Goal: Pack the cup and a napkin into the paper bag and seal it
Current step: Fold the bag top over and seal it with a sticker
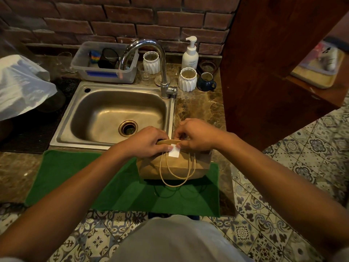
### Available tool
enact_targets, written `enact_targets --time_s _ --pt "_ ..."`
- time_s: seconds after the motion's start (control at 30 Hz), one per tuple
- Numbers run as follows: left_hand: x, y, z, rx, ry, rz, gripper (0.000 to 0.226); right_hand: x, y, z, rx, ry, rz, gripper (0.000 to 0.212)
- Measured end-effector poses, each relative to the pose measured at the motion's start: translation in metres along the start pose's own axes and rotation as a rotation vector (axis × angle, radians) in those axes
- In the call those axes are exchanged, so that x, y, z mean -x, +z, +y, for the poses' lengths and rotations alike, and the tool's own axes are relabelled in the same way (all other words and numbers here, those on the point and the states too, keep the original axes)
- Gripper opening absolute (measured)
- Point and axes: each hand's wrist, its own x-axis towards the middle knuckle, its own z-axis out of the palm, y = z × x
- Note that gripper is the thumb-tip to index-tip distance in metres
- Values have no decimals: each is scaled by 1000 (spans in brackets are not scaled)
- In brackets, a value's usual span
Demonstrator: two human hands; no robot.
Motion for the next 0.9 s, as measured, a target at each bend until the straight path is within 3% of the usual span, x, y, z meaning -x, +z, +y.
enact_targets --time_s 0.17,0.33,0.47,0.67,0.9 --pt "-3 -2 3 -53 -31 -3 22 -4 8 -5 5 -14 77 18" --pt "0 0 -3 -202 -174 81 41 0 12 3 -8 -6 124 16" --pt "2 3 -4 -169 -167 130 55 -4 15 0 38 -21 125 29" --pt "3 -1 3 -86 -135 32 30 -5 14 -4 13 -43 122 27" --pt "7 1 -5 -90 -160 74 42 -6 14 -3 25 -17 42 18"
